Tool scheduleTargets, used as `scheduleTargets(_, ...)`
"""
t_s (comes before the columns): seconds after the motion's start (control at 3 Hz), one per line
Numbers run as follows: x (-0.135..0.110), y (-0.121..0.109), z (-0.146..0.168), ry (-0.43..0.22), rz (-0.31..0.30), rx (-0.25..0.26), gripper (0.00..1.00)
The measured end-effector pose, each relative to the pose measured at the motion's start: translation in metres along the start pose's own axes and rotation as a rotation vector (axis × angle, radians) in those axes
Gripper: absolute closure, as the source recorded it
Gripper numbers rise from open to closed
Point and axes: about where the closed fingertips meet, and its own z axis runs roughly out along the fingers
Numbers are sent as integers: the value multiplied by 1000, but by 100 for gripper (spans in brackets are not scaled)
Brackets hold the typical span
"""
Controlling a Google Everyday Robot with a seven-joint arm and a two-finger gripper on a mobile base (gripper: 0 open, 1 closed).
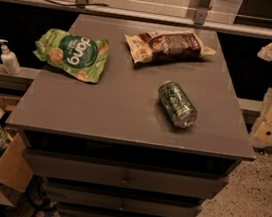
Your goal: Pick green can
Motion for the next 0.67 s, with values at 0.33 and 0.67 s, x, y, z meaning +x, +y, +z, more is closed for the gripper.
scheduleTargets(0.33,0,0,0,0,0,0,0)
scheduleTargets(0.67,-5,-1,8,-10,-15,-6,0)
